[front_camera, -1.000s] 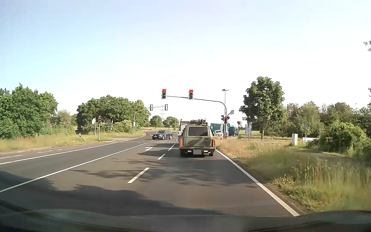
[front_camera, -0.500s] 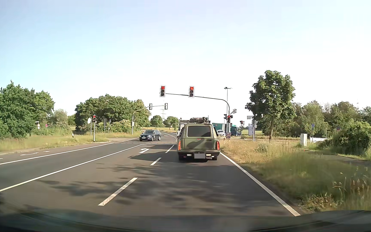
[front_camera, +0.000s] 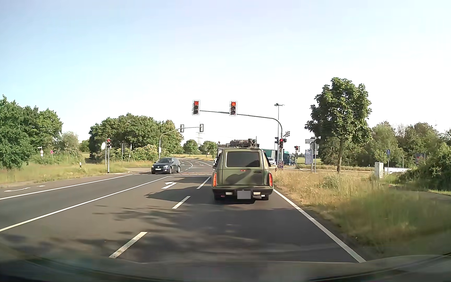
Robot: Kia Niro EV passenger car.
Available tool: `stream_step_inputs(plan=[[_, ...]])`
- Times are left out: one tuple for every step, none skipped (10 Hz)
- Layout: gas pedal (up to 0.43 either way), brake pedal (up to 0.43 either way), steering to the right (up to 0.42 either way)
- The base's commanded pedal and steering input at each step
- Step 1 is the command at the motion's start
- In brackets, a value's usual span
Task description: Follow the waypoints while adhering to traffic rules and regulations
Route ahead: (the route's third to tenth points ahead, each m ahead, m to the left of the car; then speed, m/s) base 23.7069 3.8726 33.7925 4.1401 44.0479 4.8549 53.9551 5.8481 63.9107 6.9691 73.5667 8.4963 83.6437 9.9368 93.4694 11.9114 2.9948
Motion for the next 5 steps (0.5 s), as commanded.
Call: stream_step_inputs(plan=[[0.000,0.226,-0.003],[0.000,0.226,-0.003],[0.000,0.226,-0.003],[0.000,0.226,-0.003],[0.000,0.226,-0.003]])
